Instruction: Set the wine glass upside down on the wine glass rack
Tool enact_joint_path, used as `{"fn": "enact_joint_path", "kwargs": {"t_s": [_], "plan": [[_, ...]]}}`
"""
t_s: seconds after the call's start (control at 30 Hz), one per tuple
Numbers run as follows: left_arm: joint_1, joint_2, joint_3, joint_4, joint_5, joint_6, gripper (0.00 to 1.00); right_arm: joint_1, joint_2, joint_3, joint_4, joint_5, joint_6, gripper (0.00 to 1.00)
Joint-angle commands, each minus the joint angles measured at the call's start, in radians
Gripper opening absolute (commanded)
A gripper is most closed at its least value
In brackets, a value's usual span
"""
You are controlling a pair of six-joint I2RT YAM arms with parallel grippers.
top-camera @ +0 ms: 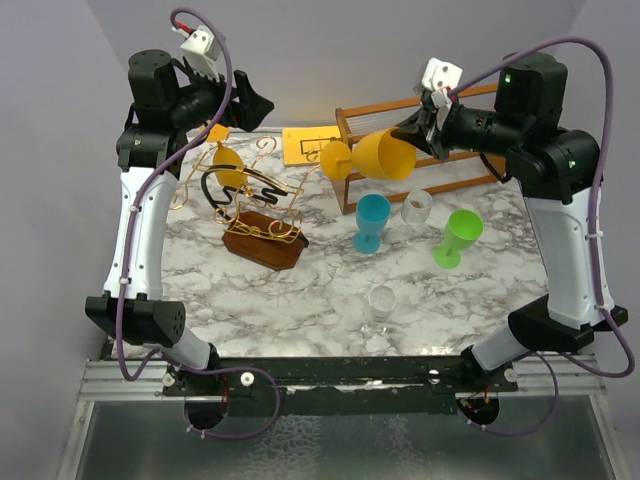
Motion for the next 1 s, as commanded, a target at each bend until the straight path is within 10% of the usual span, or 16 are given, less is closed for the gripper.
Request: {"fn": "enact_joint_path", "kwargs": {"t_s": [0.0, 0.97], "plan": [[0.0, 0.014, 0.054, 0.061, 0.173, -0.142, 0.95, 0.001, 0.084, 0.08, 0.125, 0.082, 0.109, 0.01], [-0.038, 0.034, -0.095, 0.267, 0.333, -0.456, 0.74, 0.001, 0.181, 0.044, 0.463, 0.033, 0.374, 0.01]]}}
